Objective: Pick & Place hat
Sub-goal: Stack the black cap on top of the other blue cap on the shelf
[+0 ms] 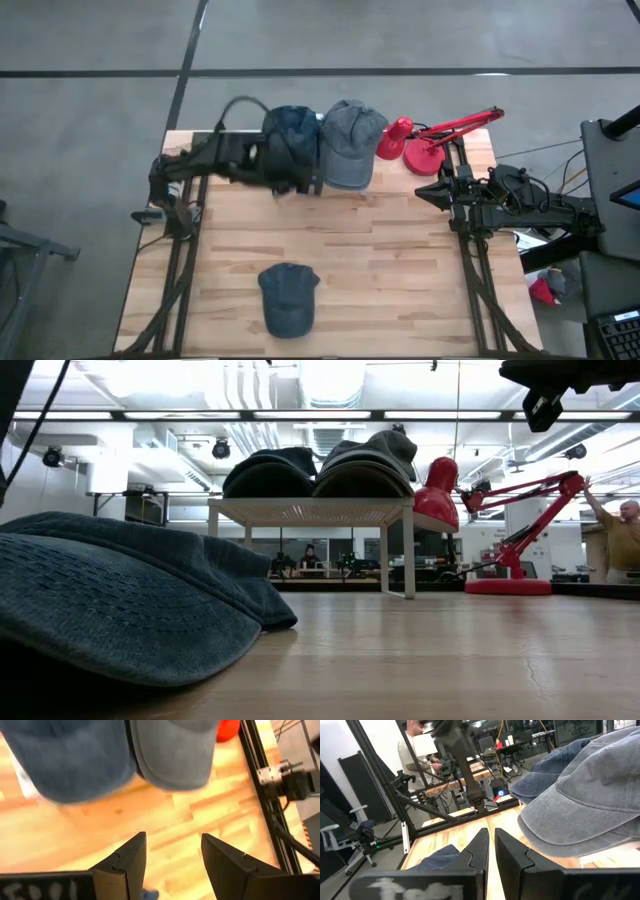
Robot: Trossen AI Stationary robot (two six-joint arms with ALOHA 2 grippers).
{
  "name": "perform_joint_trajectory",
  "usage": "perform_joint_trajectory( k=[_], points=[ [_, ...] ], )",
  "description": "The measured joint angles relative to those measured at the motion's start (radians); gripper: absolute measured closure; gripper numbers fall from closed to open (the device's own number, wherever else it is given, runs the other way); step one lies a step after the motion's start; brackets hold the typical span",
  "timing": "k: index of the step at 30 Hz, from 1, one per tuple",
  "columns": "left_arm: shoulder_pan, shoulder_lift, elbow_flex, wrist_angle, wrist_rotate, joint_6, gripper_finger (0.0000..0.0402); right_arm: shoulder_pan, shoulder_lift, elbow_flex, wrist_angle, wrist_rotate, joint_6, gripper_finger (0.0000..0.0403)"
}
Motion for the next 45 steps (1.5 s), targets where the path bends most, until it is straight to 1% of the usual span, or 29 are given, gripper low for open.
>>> perform_joint_trajectory(
  k=[4,7,12,17,21,27,31,36,45],
  points=[
    [-0.110,0.000,-0.052,-0.001,-0.033,-0.143,0.0221,0.000,0.000,0.000,0.000,0.000,-0.001,0.0374],
    [-0.187,0.001,-0.108,0.000,-0.026,-0.266,0.0221,0.000,0.000,0.000,0.000,0.000,-0.001,0.0374],
    [-0.311,0.001,-0.218,0.002,-0.009,-0.516,0.0221,0.000,0.000,0.000,0.000,0.000,0.001,0.0374],
    [-0.413,0.001,-0.335,0.045,0.045,-0.754,0.0221,0.000,0.000,0.000,0.000,0.000,0.000,0.0374],
    [-0.466,0.001,-0.418,0.119,0.089,-0.878,0.0221,0.000,0.000,0.000,0.000,0.000,-0.001,0.0374],
    [-0.485,0.002,-0.535,0.305,0.110,-0.904,0.0221,0.000,0.000,0.000,0.000,0.000,-0.001,0.0374],
    [-0.484,0.002,-0.604,0.386,0.138,-0.913,0.0221,0.000,0.000,0.000,0.000,0.000,0.000,0.0374],
    [-0.489,0.002,-0.668,0.419,0.222,-0.939,0.0221,0.000,0.000,0.000,0.000,0.000,0.000,0.0374],
    [-0.495,0.006,-0.757,0.452,0.267,-0.957,0.0221,0.000,0.000,0.000,0.000,0.000,-0.001,0.0374]
  ],
)
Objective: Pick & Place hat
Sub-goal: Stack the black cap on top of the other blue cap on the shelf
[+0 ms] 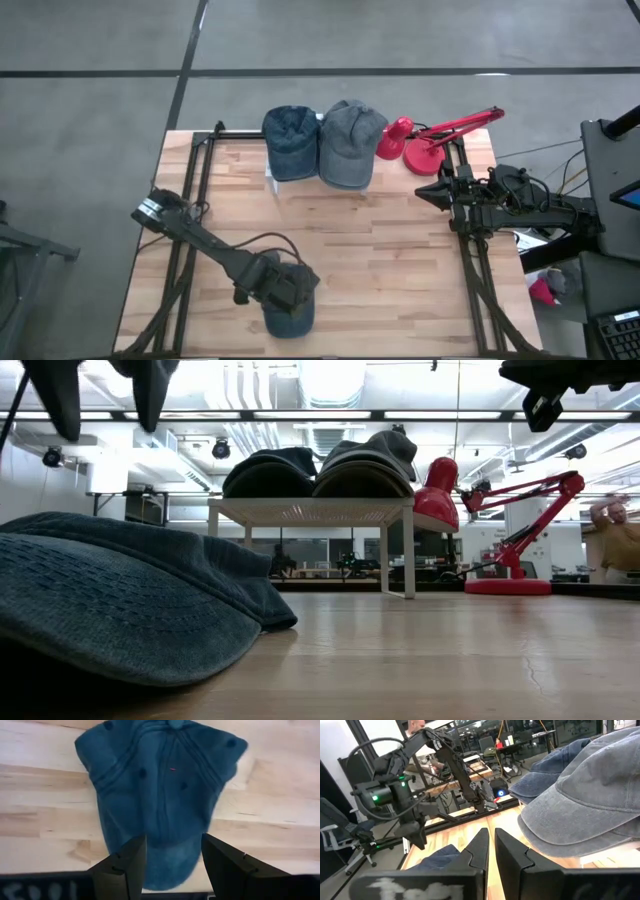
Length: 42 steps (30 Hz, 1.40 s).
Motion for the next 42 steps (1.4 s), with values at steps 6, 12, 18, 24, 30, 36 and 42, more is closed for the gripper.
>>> perform_joint_trajectory(
  k=[6,12,18,24,30,36,42],
  points=[
    [-0.001,0.010,-0.061,0.045,0.007,0.000,0.0221,0.000,0.000,0.000,0.000,0.000,0.000,0.0374],
    [-0.001,0.010,-0.157,0.164,0.014,-0.001,0.0221,0.000,0.000,0.000,0.000,0.000,0.000,0.0374],
    [-0.001,0.011,-0.244,0.246,0.031,-0.003,0.0221,0.000,0.000,0.000,0.000,0.000,0.000,0.0374],
    [-0.001,0.011,-0.318,0.338,0.033,-0.006,0.0221,0.000,0.000,0.000,0.000,0.000,0.000,0.0374],
    [0.000,0.010,-0.377,0.405,0.033,-0.006,0.0221,0.000,0.000,0.000,0.000,0.000,0.000,0.0374],
    [0.000,0.010,-0.395,0.412,0.031,-0.006,0.0235,0.000,0.000,0.000,0.000,0.000,0.000,0.0374],
    [-0.001,0.010,-0.396,0.411,-0.005,0.017,0.0317,0.000,0.000,0.000,0.000,0.000,0.003,0.0374]
  ],
)
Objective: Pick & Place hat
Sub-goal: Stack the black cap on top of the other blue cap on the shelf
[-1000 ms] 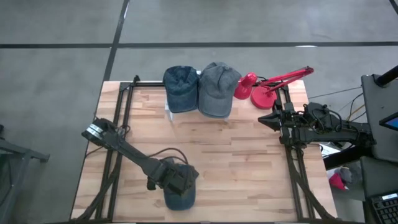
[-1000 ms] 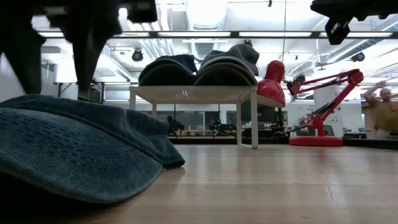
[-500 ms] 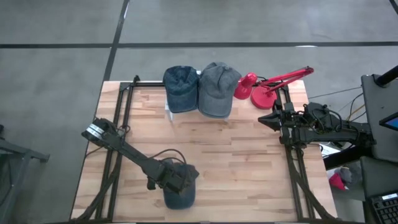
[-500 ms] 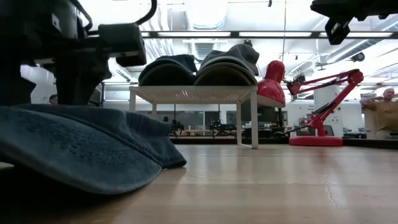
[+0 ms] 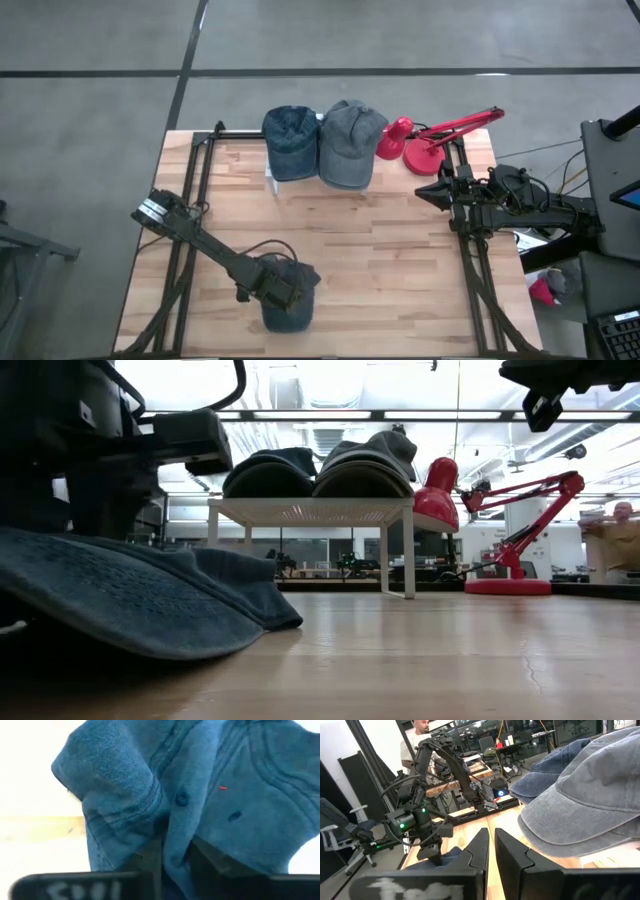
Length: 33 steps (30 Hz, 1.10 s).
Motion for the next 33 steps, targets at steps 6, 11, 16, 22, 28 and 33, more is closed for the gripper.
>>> perform_joint_trajectory(
  k=[6,11,16,22,28,33],
  points=[
    [0.000,0.000,-0.002,0.025,-0.075,0.065,0.0393,0.000,0.000,0.000,0.000,0.000,0.000,0.0374],
    [0.000,0.000,-0.002,0.056,-0.095,0.090,0.0399,0.000,0.000,0.000,0.000,0.000,0.000,0.0374],
    [-0.007,0.000,0.009,0.078,-0.188,0.125,0.0400,0.000,0.000,0.000,0.000,0.000,0.000,0.0374],
    [-0.014,-0.009,0.075,0.079,-0.314,0.209,0.0401,0.000,0.000,0.000,0.000,0.000,0.000,0.0374],
    [-0.018,-0.037,0.143,0.084,-0.436,0.328,0.0401,0.000,0.000,0.000,0.000,0.000,0.000,0.0374],
    [-0.021,-0.063,0.198,0.087,-0.571,0.432,0.0401,0.000,0.000,0.000,0.000,0.000,0.000,0.0374]
  ],
)
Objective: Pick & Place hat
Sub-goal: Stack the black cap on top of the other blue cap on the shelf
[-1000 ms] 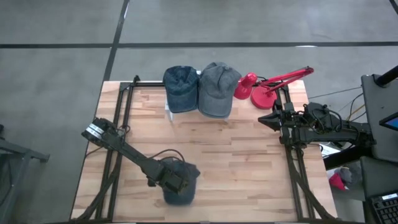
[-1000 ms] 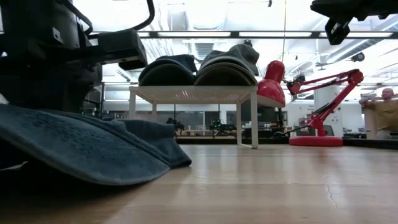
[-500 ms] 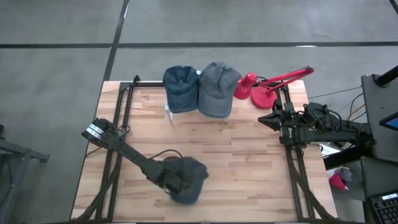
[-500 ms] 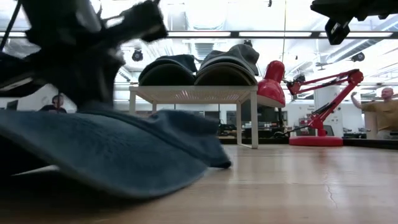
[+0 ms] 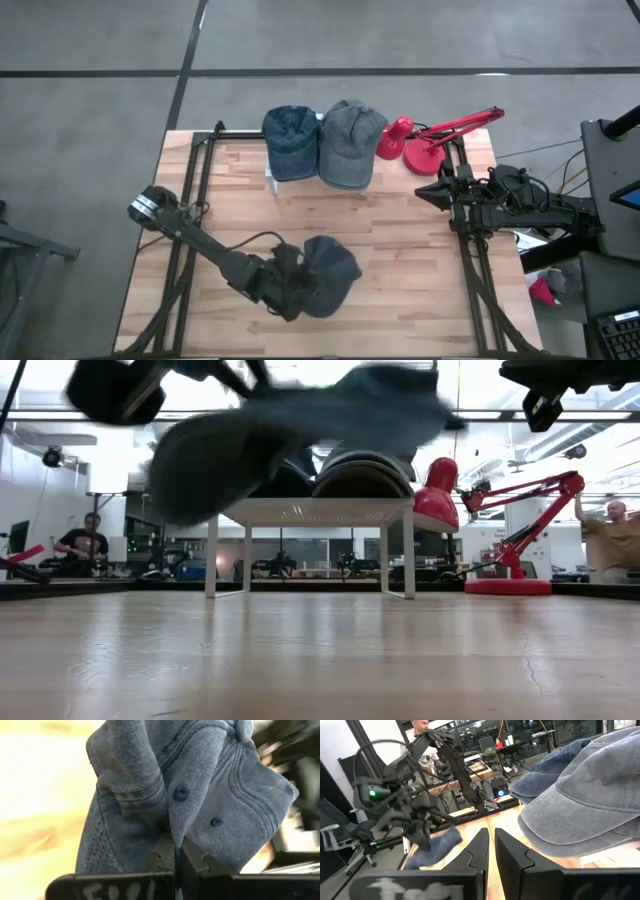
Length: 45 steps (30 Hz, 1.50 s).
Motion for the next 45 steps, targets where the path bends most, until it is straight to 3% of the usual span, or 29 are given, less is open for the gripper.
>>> perform_joint_trajectory(
  k=[9,22,33,45],
  points=[
    [-0.002,-0.027,0.109,-0.002,-0.289,0.100,0.0401,0.000,0.000,0.000,0.000,0.000,0.000,0.0374],
    [-0.002,-0.055,0.280,-0.010,-0.622,0.343,0.0401,0.000,0.000,0.000,0.000,-0.001,-0.003,0.0374],
    [0.005,-0.173,0.407,-0.011,-0.790,0.705,0.0401,0.000,0.000,0.000,-0.001,-0.001,-0.003,0.0374],
    [0.114,-0.225,0.547,-0.008,-0.854,1.027,0.0401,0.000,0.000,0.000,-0.020,-0.001,-0.004,0.0374]
  ],
)
